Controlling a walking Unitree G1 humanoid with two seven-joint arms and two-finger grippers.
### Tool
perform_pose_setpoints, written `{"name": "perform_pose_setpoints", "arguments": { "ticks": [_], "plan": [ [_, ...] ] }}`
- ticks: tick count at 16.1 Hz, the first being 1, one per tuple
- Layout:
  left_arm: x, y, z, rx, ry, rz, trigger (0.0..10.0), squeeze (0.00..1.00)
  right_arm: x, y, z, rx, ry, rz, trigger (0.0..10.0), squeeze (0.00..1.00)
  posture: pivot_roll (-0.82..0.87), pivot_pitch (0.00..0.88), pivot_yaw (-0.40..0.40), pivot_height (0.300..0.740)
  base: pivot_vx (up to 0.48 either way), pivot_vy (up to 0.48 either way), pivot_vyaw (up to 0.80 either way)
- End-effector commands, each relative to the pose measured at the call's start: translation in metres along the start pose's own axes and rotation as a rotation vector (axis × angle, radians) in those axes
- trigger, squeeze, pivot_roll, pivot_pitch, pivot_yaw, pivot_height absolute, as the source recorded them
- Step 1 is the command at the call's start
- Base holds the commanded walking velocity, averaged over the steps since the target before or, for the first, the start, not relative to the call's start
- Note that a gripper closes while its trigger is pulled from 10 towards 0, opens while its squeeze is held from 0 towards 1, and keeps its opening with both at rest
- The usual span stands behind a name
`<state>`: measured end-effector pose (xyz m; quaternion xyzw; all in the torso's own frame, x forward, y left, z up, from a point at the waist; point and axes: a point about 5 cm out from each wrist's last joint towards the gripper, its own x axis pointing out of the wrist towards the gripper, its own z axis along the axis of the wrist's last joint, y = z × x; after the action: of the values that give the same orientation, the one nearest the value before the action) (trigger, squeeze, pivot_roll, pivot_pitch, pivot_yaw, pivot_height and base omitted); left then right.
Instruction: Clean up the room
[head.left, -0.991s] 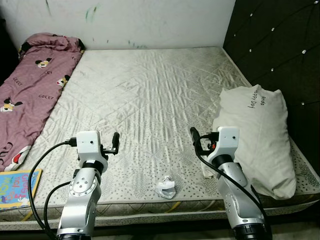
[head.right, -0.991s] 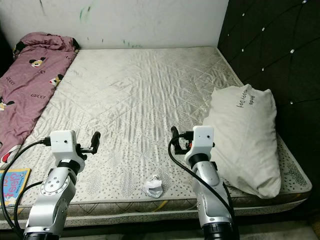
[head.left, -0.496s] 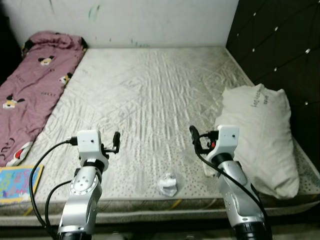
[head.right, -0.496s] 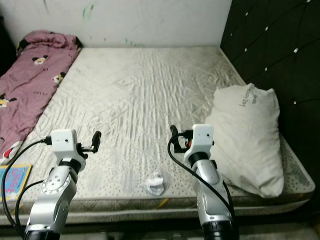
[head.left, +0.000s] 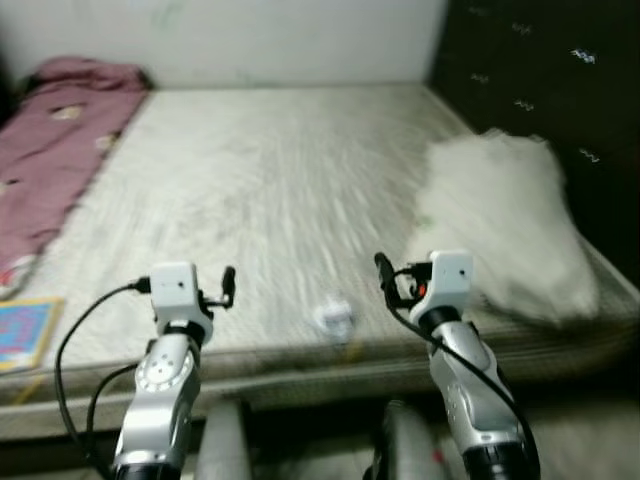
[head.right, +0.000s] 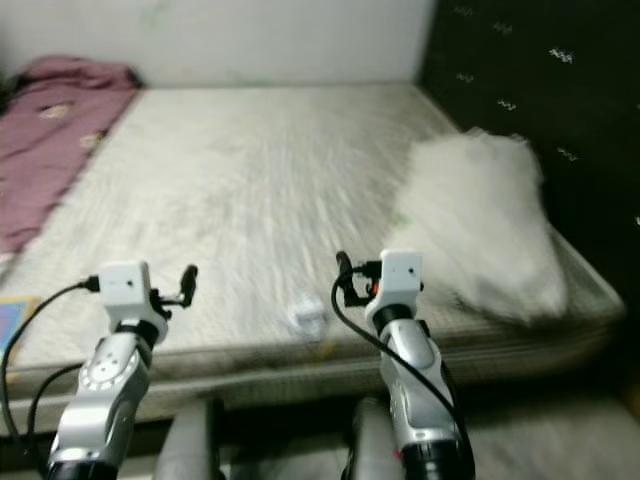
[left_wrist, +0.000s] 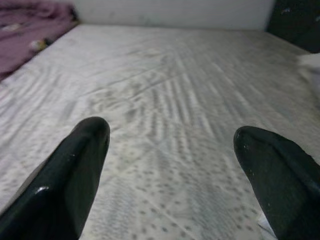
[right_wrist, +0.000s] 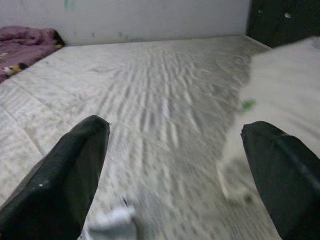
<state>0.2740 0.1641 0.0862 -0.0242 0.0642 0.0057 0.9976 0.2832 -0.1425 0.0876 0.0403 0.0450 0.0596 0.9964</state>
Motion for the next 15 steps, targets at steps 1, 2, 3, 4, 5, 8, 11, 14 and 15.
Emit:
{"name": "perform_pose_setpoints", "arguments": {
  "ticks": [1, 2, 3, 4, 5, 8, 11, 14, 15],
  "plan": [
    [-0.003, 0.003, -0.003, -0.006, 0.004, 0.023, 10.0, 0.00, 0.005, 0.004, 0.005, -0.006, -0.010, 0.026, 10.0, 0.00, 0.03, 0.000, 0.008, 0.565, 0.000, 0.000, 0.00],
    [-0.003, 0.004, -0.003, -0.010, 0.003, 0.028, 10.0, 0.00, 0.006, 0.005, 0.004, -0.008, -0.010, 0.032, 10.0, 0.00, 0.03, 0.000, 0.008, 0.565, 0.000, 0.000, 0.00],
    [-0.003, 0.004, -0.003, -0.013, 0.003, 0.030, 10.0, 0.00, 0.006, 0.006, 0.004, -0.008, -0.009, 0.036, 10.0, 0.00, 0.03, 0.000, 0.008, 0.565, 0.000, 0.000, 0.00],
    [-0.003, 0.004, -0.003, -0.013, 0.004, 0.031, 10.0, 0.00, 0.007, 0.008, 0.004, -0.011, -0.010, 0.042, 10.0, 0.00, 0.03, 0.000, 0.011, 0.565, 0.000, 0.000, 0.00],
    [-0.003, 0.004, -0.003, -0.017, 0.007, 0.029, 10.0, 0.00, 0.008, 0.010, 0.004, -0.028, -0.010, 0.059, 10.0, 0.00, 0.03, 0.000, 0.007, 0.565, 0.000, 0.000, 0.00],
    [-0.001, 0.004, -0.003, -0.035, 0.012, 0.033, 10.0, 0.00, 0.011, 0.017, 0.007, -0.055, -0.021, 0.103, 10.0, 0.00, 0.03, 0.000, -0.003, 0.565, 0.000, 0.000, 0.48],
    [0.000, 0.003, -0.002, -0.045, 0.012, 0.032, 10.0, 0.00, 0.013, 0.019, 0.008, -0.055, -0.029, 0.112, 10.0, 0.00, 0.03, 0.000, -0.001, 0.565, 0.000, 0.000, 0.70],
    [0.002, 0.003, -0.002, -0.056, 0.011, 0.023, 10.0, 0.00, 0.013, 0.019, 0.008, -0.047, -0.027, 0.107, 10.0, 0.00, 0.02, 0.000, 0.001, 0.565, 0.000, 0.000, 0.00],
    [0.002, 0.003, -0.002, -0.057, 0.011, 0.023, 10.0, 0.00, 0.013, 0.019, 0.008, -0.047, -0.027, 0.106, 10.0, 0.00, 0.02, 0.000, 0.001, 0.565, 0.000, 0.000, 0.00]
  ]
}}
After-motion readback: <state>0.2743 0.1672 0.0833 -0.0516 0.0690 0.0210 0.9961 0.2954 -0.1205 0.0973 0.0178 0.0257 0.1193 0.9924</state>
